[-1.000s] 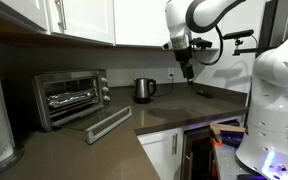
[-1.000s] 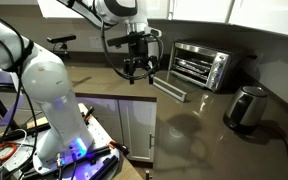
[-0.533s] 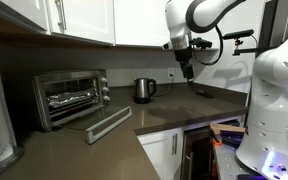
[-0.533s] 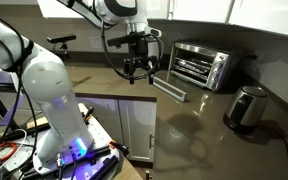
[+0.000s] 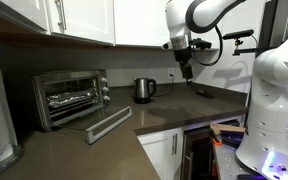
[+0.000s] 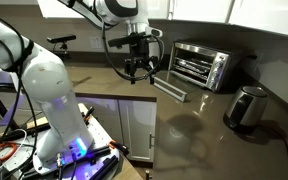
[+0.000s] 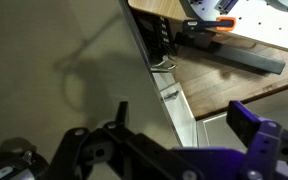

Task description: Close the oven

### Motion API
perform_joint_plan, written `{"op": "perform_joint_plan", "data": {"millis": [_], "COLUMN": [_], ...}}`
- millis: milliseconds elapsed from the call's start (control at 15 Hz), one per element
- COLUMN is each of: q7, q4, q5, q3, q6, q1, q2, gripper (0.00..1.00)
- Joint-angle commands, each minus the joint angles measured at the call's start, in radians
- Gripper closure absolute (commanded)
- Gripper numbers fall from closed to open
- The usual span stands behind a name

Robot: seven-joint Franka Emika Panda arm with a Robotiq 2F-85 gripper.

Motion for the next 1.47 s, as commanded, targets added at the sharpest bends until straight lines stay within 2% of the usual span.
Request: {"op": "perform_joint_plan", "data": {"millis": [0, 533, 733, 933, 1133, 1200, 1400], "q7": [0.053, 0.097, 0.079, 0.024, -0.068, -0.002, -0.019], "q4": [0.019, 0.070, 0.104, 0.140, 0.177, 0.139, 0.168], "q5": [-0.020, 0.053, 0.143, 0.290, 0.441, 0.376, 0.412], "q3": [-0.004, -0.025, -0.051, -0.082, -0.103, -0.070, -0.070], "q6": [0.098, 0.489, 0.646, 0.769, 0.809, 0.783, 0.789], "q1": [0.008, 0.010, 0.025, 0.079, 0.147, 0.099, 0.121], "q2": [0.038, 0.234, 0.332, 0.426, 0.492, 0.440, 0.483], "gripper": [0.00, 0.00, 0.00, 0.00, 0.00, 0.00, 0.00]}}
